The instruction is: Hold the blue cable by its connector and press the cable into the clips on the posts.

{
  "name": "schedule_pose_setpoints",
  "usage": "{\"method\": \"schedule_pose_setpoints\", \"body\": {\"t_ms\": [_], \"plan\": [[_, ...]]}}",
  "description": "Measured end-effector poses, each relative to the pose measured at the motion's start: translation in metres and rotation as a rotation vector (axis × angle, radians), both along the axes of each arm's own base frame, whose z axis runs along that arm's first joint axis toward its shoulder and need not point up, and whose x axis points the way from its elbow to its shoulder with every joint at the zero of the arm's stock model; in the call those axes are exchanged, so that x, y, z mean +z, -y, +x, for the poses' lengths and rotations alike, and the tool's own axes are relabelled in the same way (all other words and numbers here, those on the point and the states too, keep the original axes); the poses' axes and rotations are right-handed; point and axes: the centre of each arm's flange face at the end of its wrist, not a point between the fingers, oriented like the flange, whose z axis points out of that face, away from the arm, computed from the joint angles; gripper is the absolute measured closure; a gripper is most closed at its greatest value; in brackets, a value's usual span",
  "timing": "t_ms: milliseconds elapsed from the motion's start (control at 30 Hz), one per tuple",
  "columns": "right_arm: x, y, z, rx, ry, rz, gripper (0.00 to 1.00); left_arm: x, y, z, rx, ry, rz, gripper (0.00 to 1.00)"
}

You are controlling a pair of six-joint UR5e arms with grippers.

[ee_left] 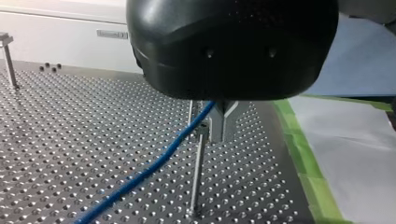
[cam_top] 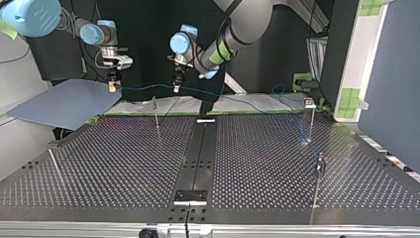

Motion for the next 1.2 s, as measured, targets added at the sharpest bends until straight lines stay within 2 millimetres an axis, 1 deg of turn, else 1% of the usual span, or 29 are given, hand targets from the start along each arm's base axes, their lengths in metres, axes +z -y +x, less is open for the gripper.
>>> {"method": "schedule_pose_setpoints", "body": {"t_ms": [333,433,533,700,900,967,1067,1200], "plan": [[0.002,0.008,0.001,0.059,0.0,-0.011,1.0,0.004,0.006,0.002,-0.024,0.006,-0.009,1.0],[0.003,0.011,-0.001,0.058,-0.001,-0.016,1.0,0.001,0.01,0.001,-0.044,0.002,-0.02,1.0],[0.002,0.011,-0.003,0.055,-0.005,-0.018,1.0,-0.007,0.014,0.0,-0.058,-0.01,-0.03,1.0],[0.0,0.011,-0.005,0.059,-0.014,-0.02,1.0,-0.027,0.02,0.0,-0.086,-0.052,-0.039,1.0],[-0.01,0.009,-0.006,0.065,-0.023,-0.008,1.0,-0.049,0.021,0.001,-0.083,-0.089,-0.017,1.0],[-0.012,0.009,-0.006,0.067,-0.029,-0.007,1.0,-0.054,0.022,0.002,-0.079,-0.098,-0.016,1.0],[-0.013,0.011,-0.005,0.071,-0.034,-0.007,1.0,-0.051,0.027,0.008,-0.076,-0.095,-0.03,1.0],[-0.013,0.013,-0.001,0.088,-0.045,-0.015,1.0,-0.042,0.036,0.016,-0.075,-0.085,-0.048,1.0]]}}
